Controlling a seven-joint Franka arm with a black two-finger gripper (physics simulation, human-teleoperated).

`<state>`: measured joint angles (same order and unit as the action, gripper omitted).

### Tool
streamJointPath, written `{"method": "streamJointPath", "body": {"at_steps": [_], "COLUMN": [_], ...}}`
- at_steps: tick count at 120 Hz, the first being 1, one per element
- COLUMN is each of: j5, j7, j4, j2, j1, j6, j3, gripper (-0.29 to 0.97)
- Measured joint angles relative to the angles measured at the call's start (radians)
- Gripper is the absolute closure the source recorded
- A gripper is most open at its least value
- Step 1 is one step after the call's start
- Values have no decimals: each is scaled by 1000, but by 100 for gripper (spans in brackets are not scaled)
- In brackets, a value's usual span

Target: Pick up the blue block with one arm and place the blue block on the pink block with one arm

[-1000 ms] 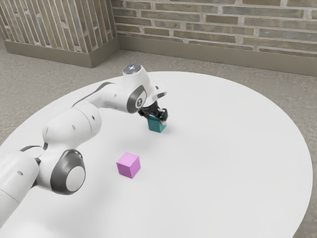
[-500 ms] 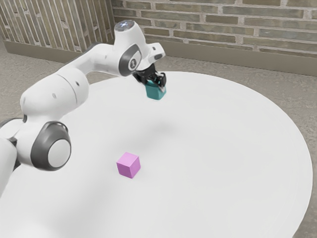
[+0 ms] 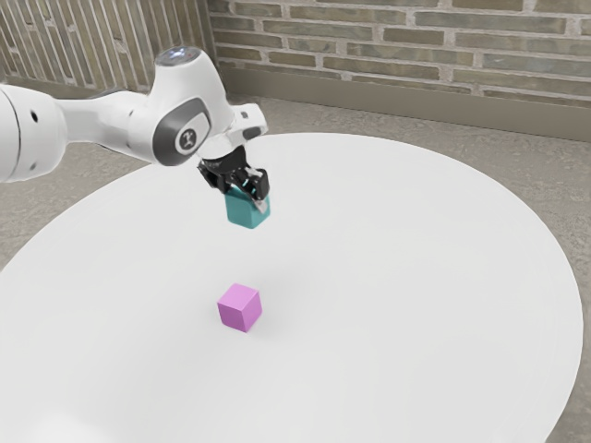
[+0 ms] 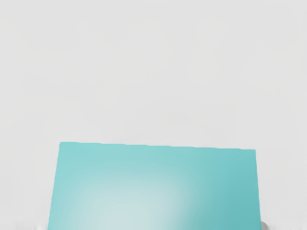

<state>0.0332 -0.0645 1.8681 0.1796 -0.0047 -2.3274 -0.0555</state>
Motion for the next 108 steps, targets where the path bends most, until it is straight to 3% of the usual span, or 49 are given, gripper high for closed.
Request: {"method": "streamJointPath", "body": {"at_steps": [19,44,80,108], "j5": [-16,-33,-32,-32], "j7": [-7,-15,-19,-19], "j4": [208,381,396,392], "j2": [-109,-154,-92,-56], "j1": [5,-16,50,43], "j6": [-123,-244,-313,-333], "j3": [-20,-27,-27,-28], "gripper": [34,34,33,34]}}
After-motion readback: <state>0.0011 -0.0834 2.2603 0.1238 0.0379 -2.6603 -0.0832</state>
